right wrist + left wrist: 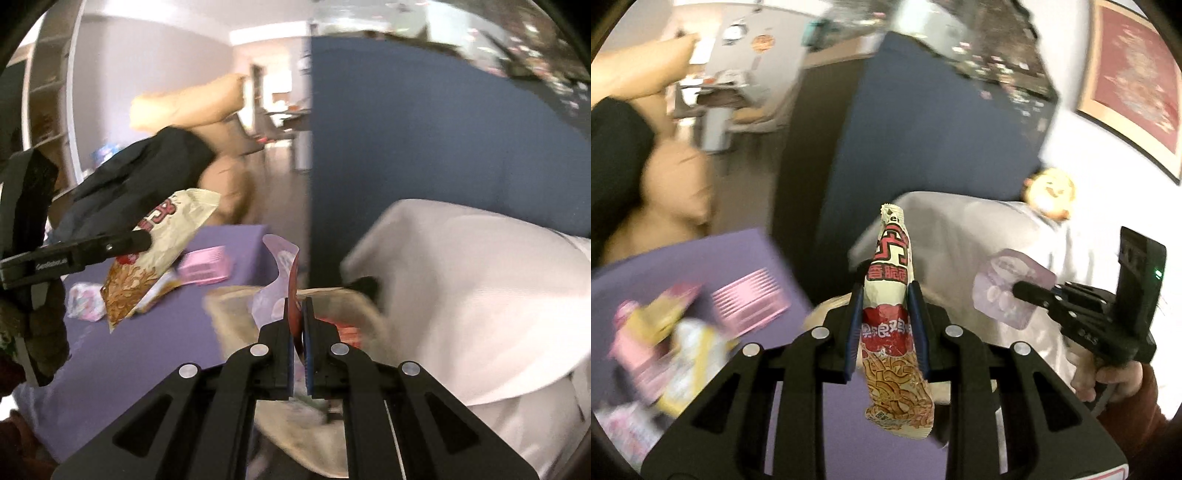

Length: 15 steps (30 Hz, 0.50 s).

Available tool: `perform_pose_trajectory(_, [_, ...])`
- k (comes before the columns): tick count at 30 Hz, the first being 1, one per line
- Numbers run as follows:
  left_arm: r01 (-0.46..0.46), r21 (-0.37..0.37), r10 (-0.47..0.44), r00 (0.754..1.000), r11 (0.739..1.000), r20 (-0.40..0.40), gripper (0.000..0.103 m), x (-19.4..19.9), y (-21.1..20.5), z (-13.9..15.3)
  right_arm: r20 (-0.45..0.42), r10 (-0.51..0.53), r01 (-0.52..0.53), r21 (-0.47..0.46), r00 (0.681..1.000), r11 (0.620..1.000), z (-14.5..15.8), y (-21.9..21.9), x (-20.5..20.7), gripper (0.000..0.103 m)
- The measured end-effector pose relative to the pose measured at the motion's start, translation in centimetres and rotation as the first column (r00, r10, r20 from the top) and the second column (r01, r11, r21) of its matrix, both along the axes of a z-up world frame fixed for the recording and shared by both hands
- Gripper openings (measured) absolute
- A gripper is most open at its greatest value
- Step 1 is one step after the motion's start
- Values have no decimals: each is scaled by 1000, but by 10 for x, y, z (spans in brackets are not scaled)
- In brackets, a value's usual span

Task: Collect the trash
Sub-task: 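Carry the snack bag to the trash bag and open the left gripper while the right carries the plastic tray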

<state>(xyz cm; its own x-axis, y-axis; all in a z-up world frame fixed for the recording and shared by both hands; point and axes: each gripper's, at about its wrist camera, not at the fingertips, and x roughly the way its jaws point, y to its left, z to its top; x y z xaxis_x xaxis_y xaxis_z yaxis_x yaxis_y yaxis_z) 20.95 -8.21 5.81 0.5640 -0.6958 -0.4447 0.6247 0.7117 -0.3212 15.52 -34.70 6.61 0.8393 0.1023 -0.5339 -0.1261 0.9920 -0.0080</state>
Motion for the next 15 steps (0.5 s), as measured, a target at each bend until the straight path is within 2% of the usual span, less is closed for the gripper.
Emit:
perform_pose_trajectory(2, [103,-18,-103,994,995,-36,23,9,-26,-2,8,-43,43,11,999,999,4,-22,-1,6])
perform_pose_trajectory(4, [205,-24,-206,973,978,-106,23,21,-52,-11,16,-74,74,13,997,997,4,-36,-2,6])
perform_pose_trajectory(7, [265,-15,-260,934,964,-245,23,42,-88,-34,21,-113,113,20,993,993,2,-54,-3,6])
perform_pose_trajectory(10, [229,61,-189,903,971,-387,23,63,-119,-63,20,-144,143,35,989,989,-1,-67,-3,6])
perform_pose_trajectory(15, [118,143,-41,891,983,-452,23,85,-134,-95,16,-166,165,65,986,984,-7,-79,0,6])
